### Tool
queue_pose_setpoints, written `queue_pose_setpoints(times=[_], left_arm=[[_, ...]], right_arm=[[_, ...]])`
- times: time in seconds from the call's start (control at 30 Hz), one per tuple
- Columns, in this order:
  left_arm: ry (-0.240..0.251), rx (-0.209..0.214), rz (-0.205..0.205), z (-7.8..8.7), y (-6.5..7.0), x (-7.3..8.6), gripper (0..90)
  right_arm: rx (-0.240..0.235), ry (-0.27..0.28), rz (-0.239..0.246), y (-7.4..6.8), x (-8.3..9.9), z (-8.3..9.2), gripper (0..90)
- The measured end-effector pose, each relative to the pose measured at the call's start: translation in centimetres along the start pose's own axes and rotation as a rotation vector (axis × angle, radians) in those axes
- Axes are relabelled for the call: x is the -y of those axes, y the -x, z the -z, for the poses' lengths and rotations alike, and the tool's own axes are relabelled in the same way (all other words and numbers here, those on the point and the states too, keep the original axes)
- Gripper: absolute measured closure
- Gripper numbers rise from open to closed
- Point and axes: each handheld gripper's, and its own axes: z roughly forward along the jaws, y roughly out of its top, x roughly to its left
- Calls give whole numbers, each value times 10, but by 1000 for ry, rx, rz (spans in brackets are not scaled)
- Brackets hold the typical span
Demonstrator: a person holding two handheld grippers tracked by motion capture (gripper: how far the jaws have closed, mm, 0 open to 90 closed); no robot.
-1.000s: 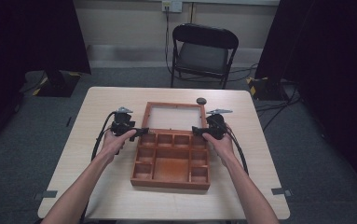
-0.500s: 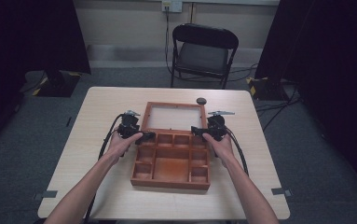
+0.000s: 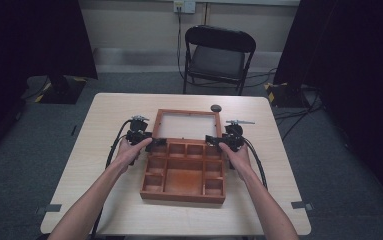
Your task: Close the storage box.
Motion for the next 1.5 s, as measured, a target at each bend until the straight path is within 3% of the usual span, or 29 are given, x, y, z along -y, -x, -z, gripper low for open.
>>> queue_pose_setpoints(times=[0.3, 0.4, 0.43, 0.6, 0.7, 0.77, 0.8, 0.83, 0.9, 1.2, 1.5], left_arm=[[7, 8, 14, 0, -1, -2, 161], [-11, 12, 11, -1, -3, -4, 148], [-16, 9, 11, -1, -3, -4, 132], [-30, 22, 30, -3, -7, -5, 108], [-24, 51, 48, -3, -9, -4, 127], [-24, 59, 46, -2, -9, -4, 159], [-24, 55, 33, -2, -8, -4, 163], [-23, 60, 29, -1, -8, -4, 171], [-21, 69, 23, -1, -8, -5, 200], [8, 87, 47, -1, -9, -3, 261], [25, 51, 11, 3, -6, -7, 311]], right_arm=[[-25, -8, -36, 4, 0, -1, 133], [-96, -22, -98, 4, 3, -7, 128], [-95, -18, -105, 3, 4, -8, 121], [-93, -31, -101, 2, 2, -9, 124], [-87, -26, -86, 1, 1, -8, 125], [-69, -10, -39, -1, 0, -7, 127], [-47, 5, 16, -4, -2, -4, 149], [-42, 12, 27, -5, -3, -3, 180], [-35, 38, 25, -2, -4, 3, 298], [-45, 63, -1, 2, -2, 5, 332], [-21, 110, 20, -4, -7, 13, 409]])
